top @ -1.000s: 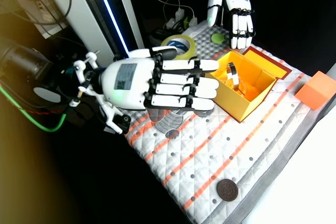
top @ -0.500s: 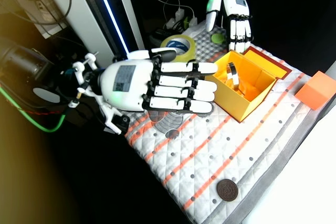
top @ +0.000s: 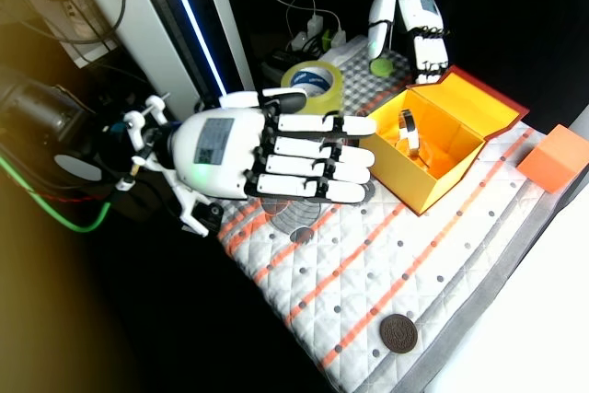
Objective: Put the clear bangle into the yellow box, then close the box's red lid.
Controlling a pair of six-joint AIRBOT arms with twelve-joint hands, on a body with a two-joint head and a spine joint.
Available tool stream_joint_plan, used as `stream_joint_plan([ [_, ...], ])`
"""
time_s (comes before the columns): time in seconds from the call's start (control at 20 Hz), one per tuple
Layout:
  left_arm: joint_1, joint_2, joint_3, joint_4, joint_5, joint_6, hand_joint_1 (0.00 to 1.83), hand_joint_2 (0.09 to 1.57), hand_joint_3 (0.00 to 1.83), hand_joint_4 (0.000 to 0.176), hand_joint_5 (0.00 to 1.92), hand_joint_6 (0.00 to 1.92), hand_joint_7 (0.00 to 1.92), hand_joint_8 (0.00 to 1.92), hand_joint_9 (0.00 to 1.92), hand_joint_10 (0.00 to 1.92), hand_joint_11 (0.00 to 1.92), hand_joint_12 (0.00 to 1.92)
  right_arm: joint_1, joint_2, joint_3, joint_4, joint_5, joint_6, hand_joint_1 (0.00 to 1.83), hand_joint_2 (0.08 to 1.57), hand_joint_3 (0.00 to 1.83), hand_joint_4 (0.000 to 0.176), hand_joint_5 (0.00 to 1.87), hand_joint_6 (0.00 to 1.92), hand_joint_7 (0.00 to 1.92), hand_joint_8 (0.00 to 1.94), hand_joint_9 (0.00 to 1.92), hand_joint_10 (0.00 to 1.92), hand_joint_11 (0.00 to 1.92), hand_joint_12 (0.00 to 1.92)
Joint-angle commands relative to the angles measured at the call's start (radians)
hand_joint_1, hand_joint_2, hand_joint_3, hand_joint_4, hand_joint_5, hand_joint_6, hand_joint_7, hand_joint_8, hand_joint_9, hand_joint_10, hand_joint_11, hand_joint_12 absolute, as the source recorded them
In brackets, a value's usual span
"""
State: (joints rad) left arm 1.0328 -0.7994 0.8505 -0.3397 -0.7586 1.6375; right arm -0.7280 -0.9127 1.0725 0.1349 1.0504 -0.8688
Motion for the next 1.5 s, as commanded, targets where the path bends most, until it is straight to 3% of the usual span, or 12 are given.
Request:
stream_joint_plan([
  [0.0, -0.004, 0.009, -0.006, 0.001, -0.165, -0.003, 0.0, 1.27, 0.0, 0.0, 0.1, 0.0, 0.1, 0.0, 0.09, 0.01, 0.01, 0.07, 0.002, 0.01, -0.003, 0.009, 0.132, 0.005, 0.0, 1.13, 0.0, 0.128, 0.1, 0.01, 0.15, 0.01, 0.05, 0.0, 0.0, 0.0],
  [0.05, 0.0, 0.015, -0.012, -0.004, -0.188, -0.003, 0.0, 1.27, 0.0, 0.0, 0.07, 0.0, 0.07, 0.0, 0.06, 0.0, 0.0, 0.01, 0.001, 0.011, -0.004, 0.01, 0.133, 0.005, 0.0, 1.13, 0.0, 0.128, 0.1, 0.01, 0.15, 0.01, 0.04, 0.0, 0.0, 0.0],
  [0.1, 0.003, 0.019, -0.016, -0.006, -0.204, -0.003, 0.0, 1.28, 0.0, 0.0, 0.06, 0.0, 0.07, 0.0, 0.06, 0.01, 0.0, 0.0, -0.001, 0.011, -0.004, 0.01, 0.133, 0.005, 0.0, 1.14, 0.0, 0.112, 0.1, 0.01, 0.15, 0.01, 0.05, 0.0, 0.0, 0.0],
  [0.15, 0.004, 0.024, -0.02, -0.01, -0.221, -0.003, 0.0, 1.29, 0.0, 0.0, 0.05, 0.0, 0.06, 0.0, 0.05, 0.0, 0.0, 0.0, -0.002, 0.011, -0.004, 0.011, 0.133, 0.005, 0.0, 1.14, 0.0, 0.11, 0.11, 0.01, 0.15, 0.01, 0.06, 0.01, 0.0, 0.0],
  [0.35, -0.026, 0.019, 0.01, -0.032, -0.256, -0.003, 0.0, 1.31, 0.01, 0.0, 0.04, 0.0, 0.01, 0.0, 0.0, 0.0, 0.0, 0.0, -0.005, 0.013, -0.005, 0.017, 0.14, 0.005, 0.0, 1.13, 0.0, 0.132, 0.11, 0.01, 0.14, 0.0, 0.05, 0.0, 0.0, 0.0],
  [0.55, -0.128, -0.017, 0.066, -0.011, -0.221, -0.003, 0.0, 1.31, 0.01, 0.0, 0.01, 0.0, 0.0, 0.0, 0.02, 0.01, 0.0, 0.0, -0.007, 0.011, -0.004, 0.017, 0.141, 0.005, 0.0, 1.14, 0.0, 0.133, 0.1, 0.0, 0.15, 0.01, 0.06, 0.01, 0.0, 0.0],
  [0.65, -0.222, -0.054, 0.102, 0.046, -0.155, -0.003, 0.0, 1.29, 0.0, 0.0, 0.0, 0.0, 0.0, 0.0, 0.0, 0.0, 0.0, 0.0, -0.015, 0.012, -0.004, 0.021, 0.146, 0.005, 0.0, 1.14, 0.0, 0.125, 0.1, 0.0, 0.15, 0.0, 0.06, 0.0, 0.0, 0.0],
  [0.8, -0.324, -0.11, 0.137, 0.132, -0.065, -0.003, 0.0, 1.28, 0.0, 0.0, 0.0, 0.0, 0.0, 0.0, 0.0, 0.0, 0.0, 0.0, -0.025, 0.012, -0.004, 0.029, 0.156, 0.005, 0.0, 1.14, 0.0, 0.129, 0.11, 0.01, 0.17, 0.01, 0.09, 0.01, 0.0, 0.0],
  [1.0, -0.417, -0.183, 0.15, 0.3, 0.089, -0.002, 0.0, 1.23, 0.0, 0.0, 0.08, 0.01, 0.09, 0.0, 0.13, 0.01, 0.02, 0.01, -0.034, 0.012, -0.004, 0.035, 0.164, 0.005, 0.0, 1.17, 0.01, 0.097, 0.11, 0.0, 0.17, 0.01, 0.09, 0.01, 0.0, 0.0],
  [1.2, -0.421, -0.221, 0.124, 0.429, 0.135, -0.041, 0.0, 1.25, 0.0, 0.0, 0.0, 0.0, 0.04, 0.0, 0.09, 0.0, 0.0, 0.0, -0.039, 0.011, -0.004, 0.036, 0.167, 0.005, 0.0, 1.18, 0.01, 0.1, 0.11, 0.0, 0.18, 0.01, 0.09, 0.01, 0.0, 0.0],
  [1.45, -0.398, -0.232, 0.116, 0.457, 0.167, -0.052, 0.0, 1.22, 0.0, 0.0, 0.09, 0.01, 0.11, 0.0, 0.13, 0.01, 0.08, 0.04, -0.045, 0.01, -0.004, 0.04, 0.167, 0.005, 0.0, 1.2, 0.01, 0.101, 0.11, 0.0, 0.17, 0.0, 0.08, 0.0, 0.0, 0.0],
])
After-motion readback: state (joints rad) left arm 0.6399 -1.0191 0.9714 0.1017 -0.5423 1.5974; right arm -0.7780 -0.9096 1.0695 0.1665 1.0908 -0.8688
